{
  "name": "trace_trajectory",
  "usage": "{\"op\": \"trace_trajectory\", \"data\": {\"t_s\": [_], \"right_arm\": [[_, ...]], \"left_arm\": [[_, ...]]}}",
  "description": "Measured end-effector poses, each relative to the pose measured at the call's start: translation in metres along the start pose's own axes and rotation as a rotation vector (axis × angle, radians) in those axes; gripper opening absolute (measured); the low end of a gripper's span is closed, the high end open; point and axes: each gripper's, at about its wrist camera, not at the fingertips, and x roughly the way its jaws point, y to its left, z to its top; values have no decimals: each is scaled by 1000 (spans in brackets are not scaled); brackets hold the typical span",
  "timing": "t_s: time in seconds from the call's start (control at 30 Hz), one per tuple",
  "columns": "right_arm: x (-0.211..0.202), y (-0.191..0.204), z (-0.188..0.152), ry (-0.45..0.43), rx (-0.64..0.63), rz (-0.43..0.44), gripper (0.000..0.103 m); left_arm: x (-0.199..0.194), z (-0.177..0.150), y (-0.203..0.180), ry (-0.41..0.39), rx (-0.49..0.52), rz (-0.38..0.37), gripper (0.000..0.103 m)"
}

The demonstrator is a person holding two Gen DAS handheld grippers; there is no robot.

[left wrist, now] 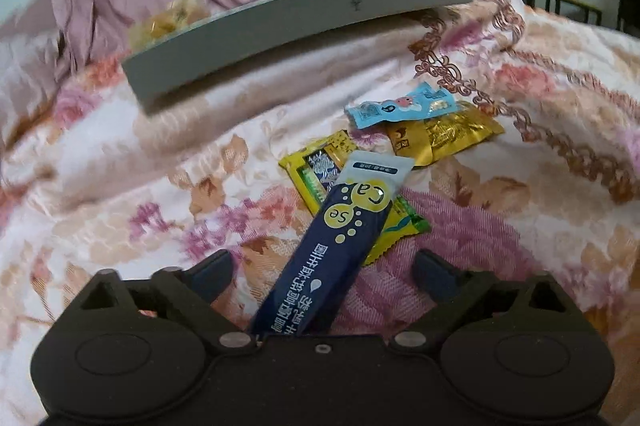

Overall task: Organize snacks
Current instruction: 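Grasp the navy Ca milk stick with the left gripper while the right gripper grasps the blue packet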

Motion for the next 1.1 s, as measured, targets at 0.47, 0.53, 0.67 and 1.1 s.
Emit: {"op": "trace_trajectory", "data": {"t_s": [0.47,0.53,0.67,1.1], "right_arm": [[0,0,-1,3,23,-3,103],[1,-1,-2,8,23,-7,103],[8,-1,-6,46,13,-25,103],[91,51,-54,273,-424,-23,103]], "left_arm": [[-11,4,-2,-5,-38,-87,31],[-19,5,-2,-25,-32,-89,29],[-27,8,3,-59,-56,-71,25],[-41,27,19,-112,-113,-36,25]]}}
